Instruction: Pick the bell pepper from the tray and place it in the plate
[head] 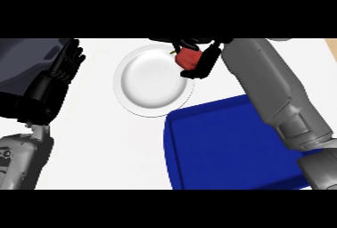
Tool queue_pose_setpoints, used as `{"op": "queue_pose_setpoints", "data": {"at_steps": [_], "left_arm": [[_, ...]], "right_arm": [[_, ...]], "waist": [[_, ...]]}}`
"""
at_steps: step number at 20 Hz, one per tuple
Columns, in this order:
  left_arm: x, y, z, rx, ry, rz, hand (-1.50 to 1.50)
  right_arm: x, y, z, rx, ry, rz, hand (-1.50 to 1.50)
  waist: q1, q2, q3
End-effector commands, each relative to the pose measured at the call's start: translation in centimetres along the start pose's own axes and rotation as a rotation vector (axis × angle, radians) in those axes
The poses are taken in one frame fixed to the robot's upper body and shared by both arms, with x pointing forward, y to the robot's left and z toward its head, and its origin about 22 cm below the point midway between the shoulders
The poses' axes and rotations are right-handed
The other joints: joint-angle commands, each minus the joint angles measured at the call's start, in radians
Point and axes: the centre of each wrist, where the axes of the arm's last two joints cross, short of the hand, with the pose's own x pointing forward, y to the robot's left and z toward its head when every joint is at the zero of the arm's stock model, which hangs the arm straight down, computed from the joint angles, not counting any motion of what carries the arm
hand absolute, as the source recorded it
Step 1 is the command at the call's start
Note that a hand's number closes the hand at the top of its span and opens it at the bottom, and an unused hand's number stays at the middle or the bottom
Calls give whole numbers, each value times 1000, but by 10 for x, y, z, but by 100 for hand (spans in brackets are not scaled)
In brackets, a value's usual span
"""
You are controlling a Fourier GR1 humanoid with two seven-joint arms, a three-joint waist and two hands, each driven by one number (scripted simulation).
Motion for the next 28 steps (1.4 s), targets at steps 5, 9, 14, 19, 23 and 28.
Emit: {"op": "queue_pose_setpoints", "data": {"at_steps": [5, 9, 14, 19, 23, 28], "left_arm": [[-1, 13, 2, 14, 11, -17, 0], [-12, -4, 3, -10, 11, 3, 0], [-4, -2, -11, -24, -10, -6, 0], [3, -19, -12, -62, -14, -5, 0], [-4, -32, -10, -82, -16, 9, 0], [1, -12, -14, -90, -21, 7, 0]], "right_arm": [[10, 66, -59, 69, -9, -2, 150], [1, 76, -55, 105, 4, 71, 150], [-8, 93, -47, 124, 105, 17, 150], [-23, 114, -30, 148, 168, -57, -150], [-14, 104, -39, 133, 113, -179, -150], [-22, 111, -29, -40, 97, -323, -150]], "waist": [[-14, -5, -1], [-11, 1, -1], [25, 2, -2], [59, 7, -1], [75, 10, -1], [86, 10, -1]]}}
